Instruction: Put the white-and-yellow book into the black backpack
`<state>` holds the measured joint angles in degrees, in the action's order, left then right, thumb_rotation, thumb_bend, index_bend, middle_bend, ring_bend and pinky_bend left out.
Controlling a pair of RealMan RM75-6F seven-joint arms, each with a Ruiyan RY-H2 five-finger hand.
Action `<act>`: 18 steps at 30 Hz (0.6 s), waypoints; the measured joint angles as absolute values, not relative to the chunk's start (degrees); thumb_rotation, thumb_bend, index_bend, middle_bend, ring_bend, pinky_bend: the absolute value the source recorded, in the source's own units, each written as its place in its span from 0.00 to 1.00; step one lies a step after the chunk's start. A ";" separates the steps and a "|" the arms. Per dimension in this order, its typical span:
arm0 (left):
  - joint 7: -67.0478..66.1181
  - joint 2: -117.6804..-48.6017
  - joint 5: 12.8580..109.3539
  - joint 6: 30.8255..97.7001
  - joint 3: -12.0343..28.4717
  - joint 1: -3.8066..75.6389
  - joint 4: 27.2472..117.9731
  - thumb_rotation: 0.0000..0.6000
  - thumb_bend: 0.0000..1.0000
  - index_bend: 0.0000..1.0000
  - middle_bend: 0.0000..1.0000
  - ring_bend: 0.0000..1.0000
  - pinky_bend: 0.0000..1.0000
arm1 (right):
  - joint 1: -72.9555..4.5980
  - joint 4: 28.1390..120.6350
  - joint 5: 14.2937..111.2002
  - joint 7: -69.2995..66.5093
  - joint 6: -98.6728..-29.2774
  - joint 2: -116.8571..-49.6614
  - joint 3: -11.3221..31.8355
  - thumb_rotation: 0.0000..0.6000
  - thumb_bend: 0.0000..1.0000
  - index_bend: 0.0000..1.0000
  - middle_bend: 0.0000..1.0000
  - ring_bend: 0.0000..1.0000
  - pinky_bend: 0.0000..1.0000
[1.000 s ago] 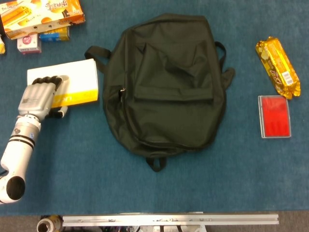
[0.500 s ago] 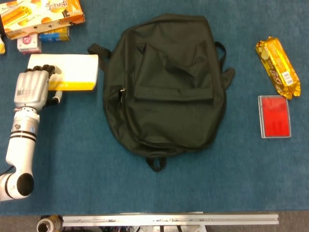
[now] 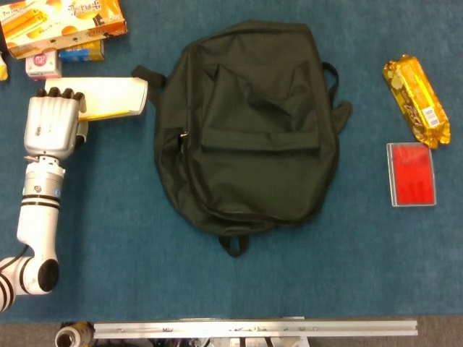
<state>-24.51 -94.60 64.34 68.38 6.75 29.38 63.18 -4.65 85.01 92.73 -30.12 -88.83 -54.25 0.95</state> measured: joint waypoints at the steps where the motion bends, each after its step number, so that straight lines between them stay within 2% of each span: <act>1: -24.72 -94.77 64.41 68.31 6.80 29.34 63.10 1.00 0.39 0.50 0.46 0.39 0.39 | -4.66 84.99 92.65 -30.11 -88.80 -54.27 0.99 1.00 0.17 0.30 0.28 0.20 0.29; 11: -21.71 -93.94 67.91 69.63 6.21 27.78 63.69 1.00 0.38 0.61 0.53 0.44 0.44 | -4.81 85.03 92.36 -29.84 -88.30 -54.54 1.17 1.00 0.20 0.30 0.28 0.20 0.29; 18: -17.98 -93.87 71.04 71.44 5.64 26.63 62.58 1.00 0.38 0.68 0.61 0.50 0.52 | -4.89 85.51 92.25 -29.31 -88.17 -54.64 1.33 1.00 0.20 0.30 0.28 0.20 0.29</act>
<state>-17.98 -93.87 71.04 71.44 5.64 26.63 62.58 -4.89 85.51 92.25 -29.31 -88.17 -54.64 1.33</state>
